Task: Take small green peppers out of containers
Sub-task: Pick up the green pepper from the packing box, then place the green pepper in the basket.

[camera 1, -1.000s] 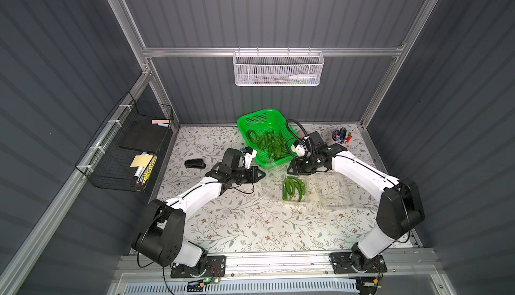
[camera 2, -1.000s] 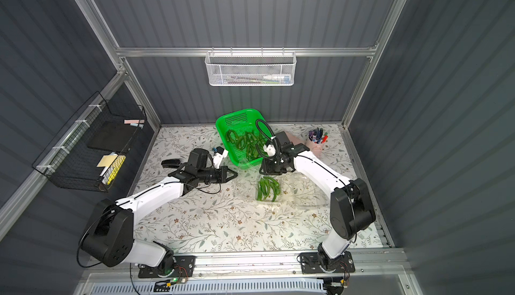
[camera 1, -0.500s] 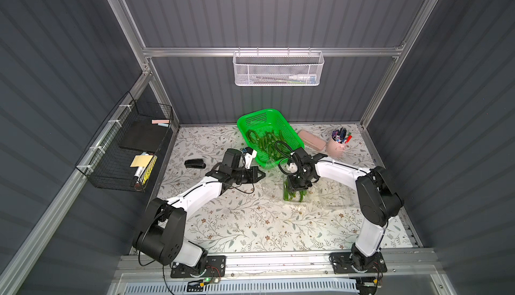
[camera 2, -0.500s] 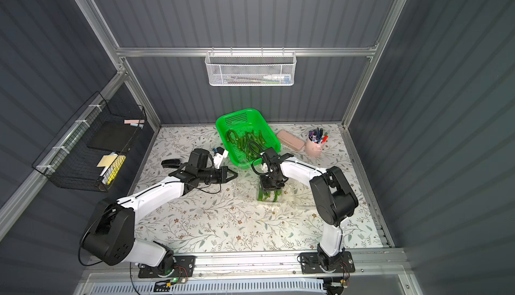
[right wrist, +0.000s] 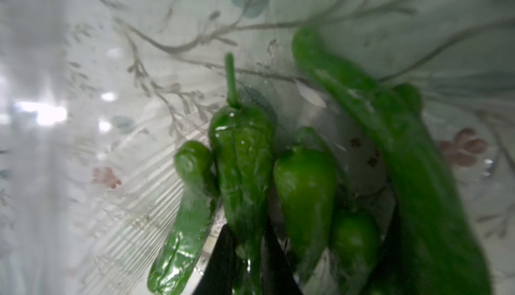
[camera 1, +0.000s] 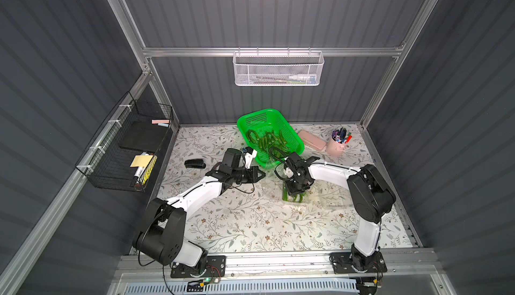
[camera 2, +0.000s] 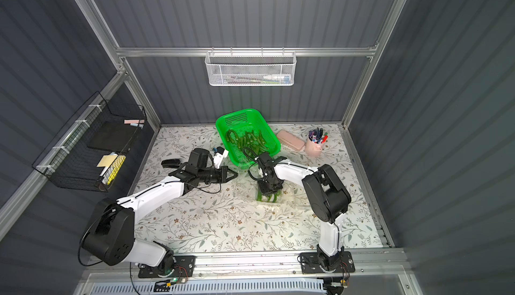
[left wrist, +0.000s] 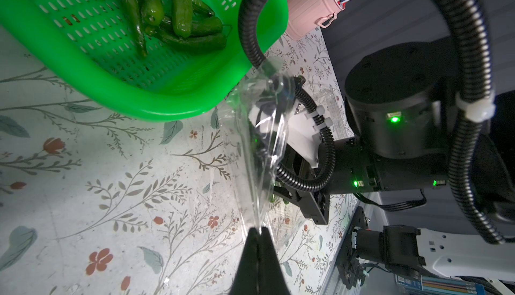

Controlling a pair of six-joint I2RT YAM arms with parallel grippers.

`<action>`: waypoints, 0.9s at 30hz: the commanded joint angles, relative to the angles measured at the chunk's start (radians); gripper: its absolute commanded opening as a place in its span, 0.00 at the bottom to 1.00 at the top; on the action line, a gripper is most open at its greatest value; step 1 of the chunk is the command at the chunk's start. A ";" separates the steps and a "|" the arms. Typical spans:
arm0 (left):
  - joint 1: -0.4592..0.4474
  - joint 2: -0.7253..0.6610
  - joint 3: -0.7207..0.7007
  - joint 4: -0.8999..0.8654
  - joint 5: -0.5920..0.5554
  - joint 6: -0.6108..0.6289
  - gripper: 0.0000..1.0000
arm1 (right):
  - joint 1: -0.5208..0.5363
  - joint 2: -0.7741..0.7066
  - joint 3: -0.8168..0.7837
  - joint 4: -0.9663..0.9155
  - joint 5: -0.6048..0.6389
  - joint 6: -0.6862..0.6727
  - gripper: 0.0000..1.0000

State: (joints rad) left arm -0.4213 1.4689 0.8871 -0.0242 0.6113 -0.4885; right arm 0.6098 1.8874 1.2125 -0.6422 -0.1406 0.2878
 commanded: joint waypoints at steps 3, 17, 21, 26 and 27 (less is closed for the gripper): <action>0.009 0.022 0.034 -0.025 0.008 0.031 0.00 | 0.004 -0.120 -0.045 0.018 0.033 0.025 0.05; 0.008 0.024 0.029 -0.013 -0.020 0.027 0.00 | -0.076 -0.214 0.200 0.046 -0.029 -0.026 0.04; 0.007 0.013 0.028 -0.011 -0.027 0.025 0.00 | -0.139 -0.035 0.449 0.154 -0.081 -0.001 0.07; 0.007 0.027 0.044 -0.009 -0.024 0.020 0.00 | -0.167 0.258 0.987 -0.111 -0.100 0.000 0.41; 0.007 0.028 0.049 -0.016 -0.024 0.025 0.00 | -0.169 0.296 1.090 -0.217 -0.091 -0.005 0.42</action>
State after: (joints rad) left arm -0.4217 1.4826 0.9016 -0.0315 0.5938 -0.4854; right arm 0.4408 2.1201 2.1193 -0.6205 -0.2138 0.2893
